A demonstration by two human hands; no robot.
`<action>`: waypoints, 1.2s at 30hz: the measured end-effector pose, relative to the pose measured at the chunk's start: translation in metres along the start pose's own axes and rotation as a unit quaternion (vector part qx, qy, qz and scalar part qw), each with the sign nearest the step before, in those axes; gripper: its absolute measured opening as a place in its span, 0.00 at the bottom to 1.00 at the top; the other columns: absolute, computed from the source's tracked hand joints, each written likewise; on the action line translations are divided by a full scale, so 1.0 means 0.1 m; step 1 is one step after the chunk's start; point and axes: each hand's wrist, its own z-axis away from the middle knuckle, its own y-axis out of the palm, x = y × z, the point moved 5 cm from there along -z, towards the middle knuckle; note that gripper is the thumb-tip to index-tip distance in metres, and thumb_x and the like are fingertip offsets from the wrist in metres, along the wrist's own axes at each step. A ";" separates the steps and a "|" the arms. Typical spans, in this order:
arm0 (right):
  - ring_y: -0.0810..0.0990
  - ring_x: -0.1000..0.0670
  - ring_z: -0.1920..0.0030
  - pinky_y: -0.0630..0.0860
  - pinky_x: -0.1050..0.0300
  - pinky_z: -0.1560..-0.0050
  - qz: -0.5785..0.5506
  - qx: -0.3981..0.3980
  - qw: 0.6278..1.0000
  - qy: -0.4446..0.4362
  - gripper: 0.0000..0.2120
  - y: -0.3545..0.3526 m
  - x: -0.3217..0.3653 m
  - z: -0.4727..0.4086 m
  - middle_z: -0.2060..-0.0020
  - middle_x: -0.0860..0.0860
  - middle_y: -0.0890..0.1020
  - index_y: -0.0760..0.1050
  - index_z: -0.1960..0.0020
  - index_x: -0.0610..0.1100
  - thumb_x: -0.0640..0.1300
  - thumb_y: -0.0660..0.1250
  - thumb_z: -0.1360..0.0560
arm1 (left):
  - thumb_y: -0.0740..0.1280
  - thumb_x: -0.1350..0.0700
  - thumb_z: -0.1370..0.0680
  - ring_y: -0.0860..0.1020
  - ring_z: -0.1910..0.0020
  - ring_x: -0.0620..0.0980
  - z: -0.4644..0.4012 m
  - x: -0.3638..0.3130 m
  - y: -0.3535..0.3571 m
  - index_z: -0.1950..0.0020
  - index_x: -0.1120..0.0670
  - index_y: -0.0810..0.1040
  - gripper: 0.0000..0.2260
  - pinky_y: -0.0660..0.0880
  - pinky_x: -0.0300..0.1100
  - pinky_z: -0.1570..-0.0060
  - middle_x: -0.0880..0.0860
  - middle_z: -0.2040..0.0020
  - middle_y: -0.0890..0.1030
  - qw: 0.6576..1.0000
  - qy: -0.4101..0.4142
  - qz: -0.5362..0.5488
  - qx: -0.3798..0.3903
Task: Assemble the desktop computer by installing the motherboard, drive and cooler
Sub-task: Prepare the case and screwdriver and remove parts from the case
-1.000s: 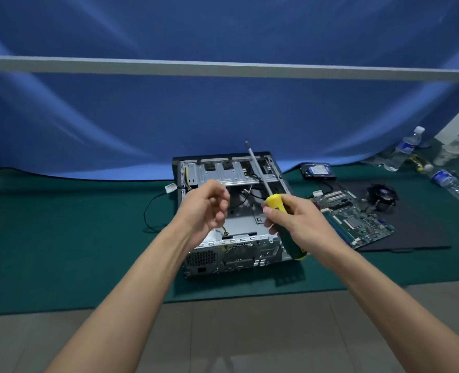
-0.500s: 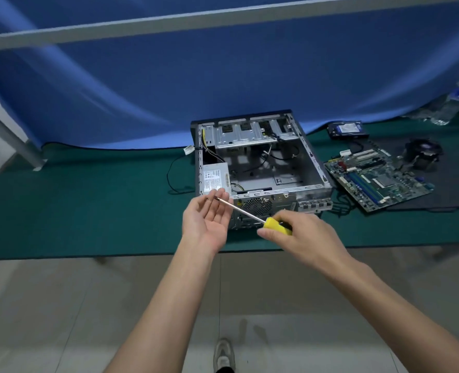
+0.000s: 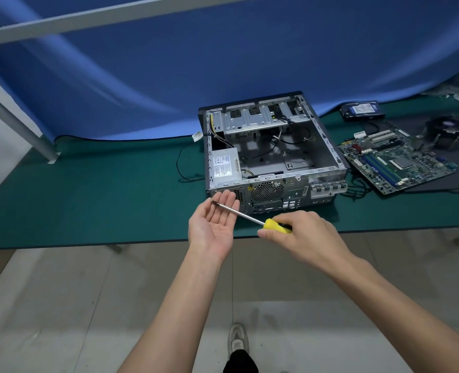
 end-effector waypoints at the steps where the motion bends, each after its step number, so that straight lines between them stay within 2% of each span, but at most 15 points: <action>1: 0.73 0.53 0.67 0.65 0.58 0.70 -0.002 0.005 1.000 0.001 0.22 0.02 0.02 0.00 0.74 0.52 0.75 0.75 0.63 0.50 0.69 0.62 0.30 | 0.59 0.61 0.20 0.84 0.62 0.55 0.00 -0.02 -0.03 0.51 0.65 0.77 0.09 0.78 0.48 0.58 0.60 0.60 0.84 1.000 0.007 -0.001 -0.004; 4: 0.73 0.55 0.71 0.65 0.59 0.71 -0.018 0.039 0.999 0.021 0.22 0.10 0.05 -0.04 0.74 0.50 0.76 0.75 0.63 0.50 0.69 0.64 0.31 | 0.59 0.61 0.20 0.84 0.62 0.54 0.00 -0.04 -0.12 0.52 0.65 0.77 0.09 0.80 0.46 0.61 0.60 0.61 0.84 0.999 0.033 -0.007 -0.026; 8: 0.69 0.55 0.81 0.69 0.61 0.72 -0.101 0.112 0.987 0.051 0.24 0.26 0.04 -0.07 0.74 0.46 0.78 0.75 0.63 0.43 0.65 0.67 0.30 | 0.60 0.62 0.20 0.84 0.63 0.54 -0.05 0.02 -0.26 0.54 0.64 0.76 0.08 0.81 0.44 0.65 0.60 0.62 0.84 0.998 0.057 -0.003 -0.040; 11: 0.71 0.50 0.81 0.67 0.64 0.77 -0.172 0.148 0.970 0.089 0.22 0.42 -0.01 -0.05 0.77 0.49 0.76 0.75 0.67 0.42 0.61 0.68 0.29 | 0.60 0.61 0.20 0.84 0.64 0.53 -0.15 0.12 -0.39 0.54 0.64 0.76 0.09 0.81 0.44 0.66 0.60 0.62 0.84 0.997 0.054 -0.012 -0.050; 14: 0.69 0.50 0.81 0.64 0.66 0.79 -0.251 0.183 0.939 0.148 0.20 0.61 -0.10 -0.04 0.78 0.51 0.75 0.80 0.61 0.39 0.57 0.69 0.27 | 0.60 0.61 0.20 0.84 0.64 0.53 -0.28 0.23 -0.51 0.54 0.64 0.76 0.09 0.81 0.44 0.67 0.60 0.62 0.84 0.998 0.030 -0.027 -0.053; 17: 0.70 0.51 0.80 0.64 0.64 0.78 -0.304 0.206 0.910 0.194 0.19 0.87 -0.22 -0.03 0.78 0.52 0.76 0.81 0.58 0.40 0.57 0.67 0.26 | 0.60 0.61 0.20 0.84 0.64 0.53 -0.49 0.33 -0.63 0.54 0.63 0.76 0.08 0.81 0.44 0.67 0.59 0.62 0.84 0.998 -0.004 -0.043 -0.052; 24: 0.71 0.50 0.79 0.64 0.61 0.75 -0.367 0.153 0.870 0.290 0.09 1.45 -0.52 -0.06 0.74 0.52 0.79 0.73 0.58 0.43 0.49 0.66 0.25 | 0.61 0.61 0.20 0.84 0.64 0.53 -1.12 0.60 -0.83 0.54 0.61 0.74 0.05 0.81 0.44 0.66 0.60 0.61 0.84 0.988 -0.100 -0.109 -0.049; 30: 0.75 0.49 0.77 0.68 0.57 0.71 -0.401 0.086 0.849 0.334 0.10 1.73 -0.74 -0.24 0.68 0.50 0.82 0.72 0.53 0.41 0.48 0.67 0.24 | 0.61 0.61 0.20 0.83 0.64 0.52 -1.57 0.80 -0.79 0.47 0.63 0.73 0.06 0.80 0.43 0.66 0.60 0.57 0.82 0.972 -0.142 -0.181 -0.047; 32: 0.77 0.50 0.77 0.68 0.58 0.72 -0.408 0.062 0.845 0.339 0.09 1.82 -0.79 -0.28 0.65 0.49 0.82 0.72 0.54 0.42 0.48 0.68 0.24 | 0.60 0.61 0.20 0.83 0.63 0.52 -1.68 0.84 -0.78 0.44 0.64 0.73 0.08 0.80 0.43 0.65 0.60 0.53 0.81 0.965 -0.151 -0.205 -0.053; 36: 0.79 0.51 0.76 0.67 0.65 0.77 -0.414 0.021 0.838 0.354 0.07 1.97 -0.85 -0.30 0.63 0.46 0.82 0.74 0.57 0.46 0.48 0.68 0.25 | 0.60 0.60 0.19 0.81 0.57 0.53 -1.82 0.91 -0.80 0.47 0.61 0.74 0.06 0.78 0.44 0.58 0.59 0.49 0.80 0.954 -0.161 -0.243 -0.069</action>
